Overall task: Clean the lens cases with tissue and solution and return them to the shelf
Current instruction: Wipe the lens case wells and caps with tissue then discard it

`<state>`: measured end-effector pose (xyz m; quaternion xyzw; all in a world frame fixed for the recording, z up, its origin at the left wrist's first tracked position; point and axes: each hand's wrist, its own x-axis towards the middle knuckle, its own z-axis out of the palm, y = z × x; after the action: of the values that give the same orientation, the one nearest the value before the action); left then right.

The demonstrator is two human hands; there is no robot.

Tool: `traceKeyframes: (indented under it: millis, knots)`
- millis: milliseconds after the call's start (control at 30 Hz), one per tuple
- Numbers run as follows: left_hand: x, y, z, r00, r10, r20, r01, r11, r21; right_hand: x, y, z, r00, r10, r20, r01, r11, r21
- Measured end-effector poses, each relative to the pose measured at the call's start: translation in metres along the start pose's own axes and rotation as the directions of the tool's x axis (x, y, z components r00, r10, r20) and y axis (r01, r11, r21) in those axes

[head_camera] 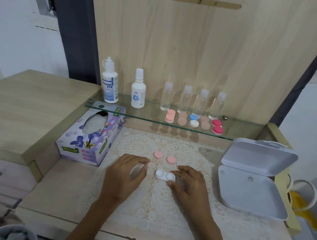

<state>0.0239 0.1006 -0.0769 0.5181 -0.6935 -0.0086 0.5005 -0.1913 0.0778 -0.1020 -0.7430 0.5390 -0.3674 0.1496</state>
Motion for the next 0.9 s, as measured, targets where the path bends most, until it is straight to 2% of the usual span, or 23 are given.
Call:
traceKeyframes:
  millis: [167, 333, 433, 533, 633, 733, 900]
  knots:
    - [0.025, -0.003, -0.026, 0.995, -0.097, -0.016, 0.097, 0.995, -0.021, -0.001, -0.002, -0.002, 1.000, -0.006, -0.010, 0.006, 1.000, 0.023]
    - [0.079, -0.035, -0.066, 0.954, -0.271, -0.127, 0.290, 0.941, 0.175, -0.002, -0.003, -0.002, 1.000, -0.006, -0.003, 0.006, 1.000, 0.013]
    - [0.105, -0.076, -0.086, 0.896, -0.443, 0.038, 0.402, 0.842, 0.359, -0.002, -0.003, -0.002, 1.000, -0.023, -0.015, 0.023, 0.999, 0.022]
    - [0.119, -0.100, -0.091, 0.813, -0.532, 0.236, 0.314, 0.742, 0.592, -0.002, -0.002, -0.002, 1.000, -0.026, -0.017, 0.027, 0.999, 0.029]
    - [0.127, -0.106, -0.085, 0.802, -0.506, 0.318, 0.133, 0.670, 0.730, -0.001, -0.003, -0.003, 0.999, -0.033, -0.008, 0.034, 0.999, 0.025]
    - [0.133, -0.110, -0.081, 0.787, -0.504, 0.357, 0.035, 0.613, 0.789, -0.001, -0.002, -0.002, 0.999, -0.038, -0.003, 0.038, 0.999, 0.013]
    - [0.135, -0.112, -0.077, 0.780, -0.500, 0.377, -0.028, 0.573, 0.819, -0.002, -0.005, -0.005, 1.000, -0.024, -0.006, 0.024, 0.999, 0.031]
